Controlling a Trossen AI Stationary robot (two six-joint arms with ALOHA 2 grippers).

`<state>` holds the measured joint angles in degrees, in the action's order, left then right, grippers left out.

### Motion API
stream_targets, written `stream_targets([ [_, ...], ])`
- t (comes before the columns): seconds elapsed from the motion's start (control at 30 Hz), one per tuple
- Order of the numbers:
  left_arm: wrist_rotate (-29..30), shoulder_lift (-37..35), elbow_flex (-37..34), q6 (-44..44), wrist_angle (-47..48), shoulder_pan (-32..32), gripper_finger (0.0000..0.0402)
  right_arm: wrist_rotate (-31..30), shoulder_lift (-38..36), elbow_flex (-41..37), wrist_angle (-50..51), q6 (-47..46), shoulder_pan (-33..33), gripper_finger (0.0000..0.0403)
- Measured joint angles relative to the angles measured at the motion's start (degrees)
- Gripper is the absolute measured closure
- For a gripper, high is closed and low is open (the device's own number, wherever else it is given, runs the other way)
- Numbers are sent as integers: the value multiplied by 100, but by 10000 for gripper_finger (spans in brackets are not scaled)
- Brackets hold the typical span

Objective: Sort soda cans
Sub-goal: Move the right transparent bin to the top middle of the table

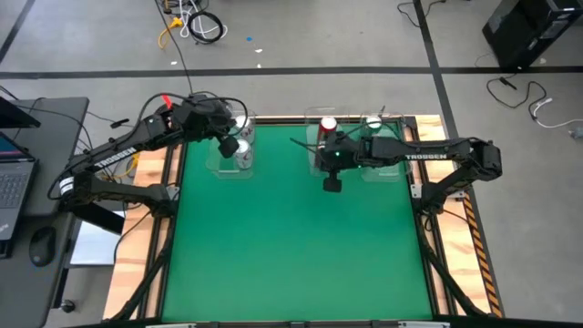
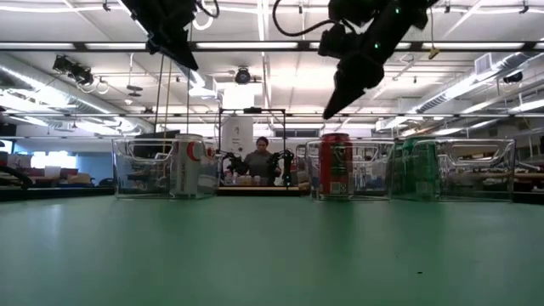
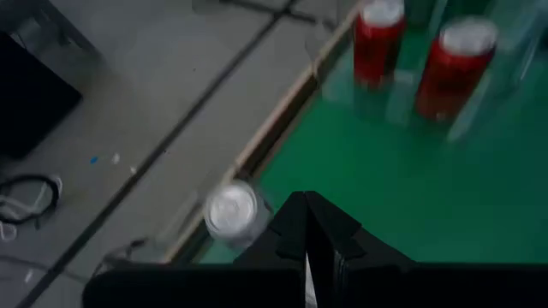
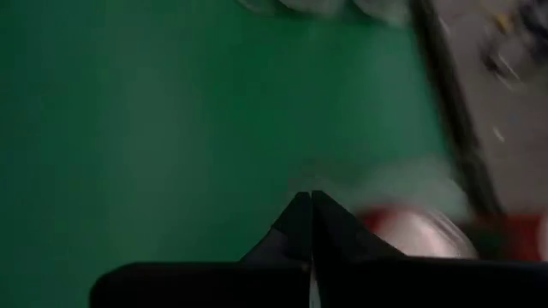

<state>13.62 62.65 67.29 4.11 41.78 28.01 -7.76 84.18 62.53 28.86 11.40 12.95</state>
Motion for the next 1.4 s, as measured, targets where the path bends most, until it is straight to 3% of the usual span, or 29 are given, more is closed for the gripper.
stream_targets([
  [0.13,-4,306,-2,-23,98,15,399,-946,-13,588,1528,-534,326,403],
  [0.3,-13,428,-2,-25,-136,15,400,-872,-43,668,2281,-1201,1138,403],
  [0.47,-17,404,-2,-21,-310,17,400,-341,-44,453,2109,-1560,2027,403],
  [0.67,52,404,-2,-97,-261,17,401,-119,12,277,1671,-1666,2472,403],
  [0.83,661,404,-2,-223,-86,17,401,-90,177,133,1563,-1768,2617,403],
  [1.17,803,402,-2,-307,4,15,401,-220,1077,118,1292,-1897,2634,403],
  [1.4,860,400,-2,-301,4,17,401,261,1137,130,641,-1899,2466,403],
])
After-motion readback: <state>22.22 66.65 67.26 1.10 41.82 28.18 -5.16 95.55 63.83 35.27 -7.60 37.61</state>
